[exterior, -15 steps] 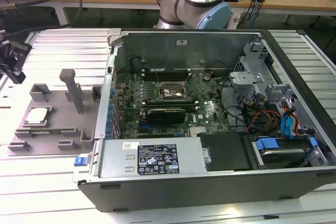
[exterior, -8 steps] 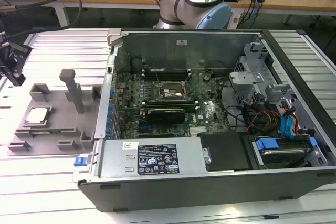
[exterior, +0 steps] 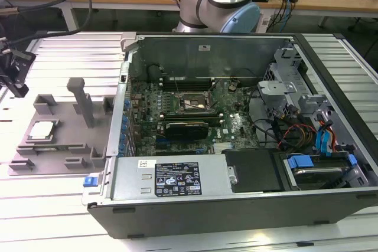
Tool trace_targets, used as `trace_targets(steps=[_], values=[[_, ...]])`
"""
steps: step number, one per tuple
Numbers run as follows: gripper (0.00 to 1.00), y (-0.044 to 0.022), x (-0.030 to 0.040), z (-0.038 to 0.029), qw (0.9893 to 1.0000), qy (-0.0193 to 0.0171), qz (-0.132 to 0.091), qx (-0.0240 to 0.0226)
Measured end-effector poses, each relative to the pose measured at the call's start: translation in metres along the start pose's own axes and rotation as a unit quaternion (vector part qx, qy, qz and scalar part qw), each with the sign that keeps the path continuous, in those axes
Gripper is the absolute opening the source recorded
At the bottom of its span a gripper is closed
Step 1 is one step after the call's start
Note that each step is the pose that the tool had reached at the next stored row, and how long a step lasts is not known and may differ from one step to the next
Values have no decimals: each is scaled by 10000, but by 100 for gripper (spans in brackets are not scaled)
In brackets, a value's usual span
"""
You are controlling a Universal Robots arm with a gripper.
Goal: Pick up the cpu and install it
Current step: 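Pick up the cpu and move it towards the insertion slot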
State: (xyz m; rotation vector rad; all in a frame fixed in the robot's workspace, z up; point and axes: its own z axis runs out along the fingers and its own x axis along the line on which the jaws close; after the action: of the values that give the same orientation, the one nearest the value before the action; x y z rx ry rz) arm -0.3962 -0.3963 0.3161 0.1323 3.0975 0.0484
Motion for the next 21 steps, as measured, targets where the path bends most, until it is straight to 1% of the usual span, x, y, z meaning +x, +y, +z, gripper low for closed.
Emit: trace_targets(steps=[4,6,9,11,13,15,16,17,20,21], values=[[11,-3,19,37,10000,0,-1,4],[11,-4,25,45,10000,0,-1,5],[11,-18,31,84,10000,0,0,6],[11,-40,33,138,10000,-1,0,6],[11,-46,35,168,10000,0,0,8],[11,-50,37,215,10000,-1,0,9],[11,-57,40,308,10000,-1,-1,10],[11,-60,42,355,10000,-1,-1,9],[11,-74,36,458,10000,-1,-1,9],[11,-79,37,480,10000,-1,-1,10]])
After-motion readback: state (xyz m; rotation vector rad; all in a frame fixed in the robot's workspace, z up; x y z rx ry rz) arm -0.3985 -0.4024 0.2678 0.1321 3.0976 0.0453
